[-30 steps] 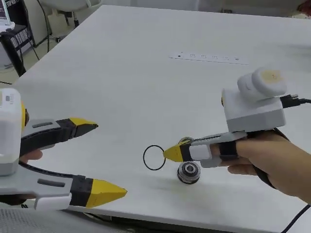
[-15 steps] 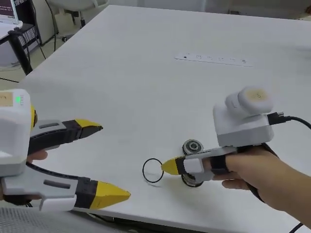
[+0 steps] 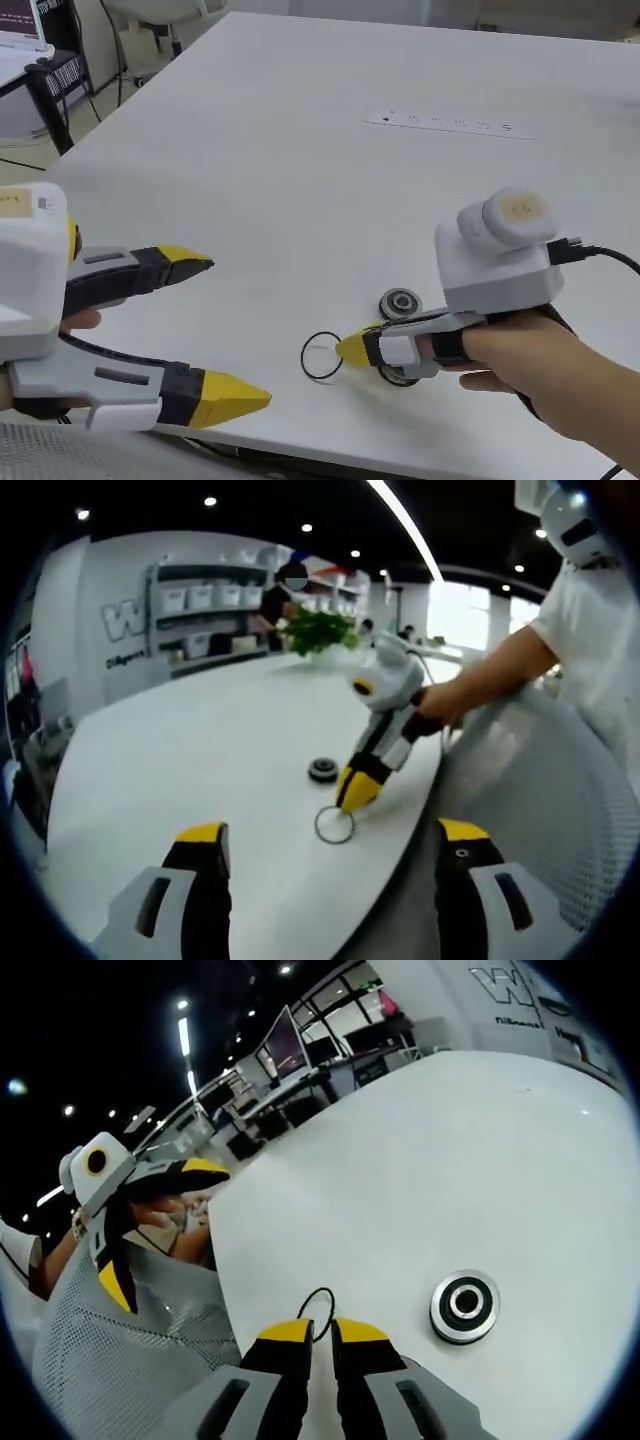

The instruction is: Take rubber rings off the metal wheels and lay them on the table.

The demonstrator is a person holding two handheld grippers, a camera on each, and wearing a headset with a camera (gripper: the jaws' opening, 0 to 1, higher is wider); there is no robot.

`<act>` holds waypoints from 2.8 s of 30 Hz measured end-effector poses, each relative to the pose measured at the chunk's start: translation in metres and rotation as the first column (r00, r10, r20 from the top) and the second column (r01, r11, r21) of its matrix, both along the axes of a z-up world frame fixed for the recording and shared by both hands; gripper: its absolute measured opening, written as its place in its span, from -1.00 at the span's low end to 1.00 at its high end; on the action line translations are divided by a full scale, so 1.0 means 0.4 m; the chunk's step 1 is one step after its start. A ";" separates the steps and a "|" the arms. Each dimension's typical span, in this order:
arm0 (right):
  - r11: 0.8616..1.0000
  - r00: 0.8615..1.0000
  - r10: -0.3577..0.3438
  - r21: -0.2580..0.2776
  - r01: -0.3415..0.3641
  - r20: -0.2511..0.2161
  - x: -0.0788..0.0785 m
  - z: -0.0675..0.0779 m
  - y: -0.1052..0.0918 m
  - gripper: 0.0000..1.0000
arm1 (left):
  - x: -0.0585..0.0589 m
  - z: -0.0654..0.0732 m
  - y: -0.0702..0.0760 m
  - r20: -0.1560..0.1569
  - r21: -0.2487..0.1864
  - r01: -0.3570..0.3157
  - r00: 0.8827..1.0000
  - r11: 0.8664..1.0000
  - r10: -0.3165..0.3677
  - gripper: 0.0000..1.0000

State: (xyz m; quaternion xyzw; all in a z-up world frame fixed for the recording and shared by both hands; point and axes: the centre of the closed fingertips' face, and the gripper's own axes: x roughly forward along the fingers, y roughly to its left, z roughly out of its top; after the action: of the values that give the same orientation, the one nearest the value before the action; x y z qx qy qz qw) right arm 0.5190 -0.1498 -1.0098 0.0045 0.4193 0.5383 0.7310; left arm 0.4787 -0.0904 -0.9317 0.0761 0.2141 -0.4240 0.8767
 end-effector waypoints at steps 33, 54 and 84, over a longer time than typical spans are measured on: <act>0.992 0.977 -0.063 0.124 0.038 0.203 0.079 0.173 -0.066 -0.66 | -0.003 -0.010 0.001 -0.024 0.007 0.006 1.000 1.000 -0.006 0.73; 0.991 0.955 -0.089 0.117 0.058 0.282 0.096 0.184 -0.194 -0.62 | 0.018 0.049 -0.020 0.026 -0.032 0.043 0.999 0.999 -0.042 0.81; 0.998 0.988 0.063 0.001 -0.064 0.144 0.031 0.051 -0.197 -0.59 | 0.157 0.143 -0.336 0.173 -0.003 0.320 0.933 0.947 -0.315 0.62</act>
State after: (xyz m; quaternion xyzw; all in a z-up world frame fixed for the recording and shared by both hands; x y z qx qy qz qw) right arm 0.5313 -0.2286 -0.9894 -0.0457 0.3637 0.5616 0.7418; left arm 0.5415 -0.2249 -0.8744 0.1320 0.1168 -0.5552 0.8128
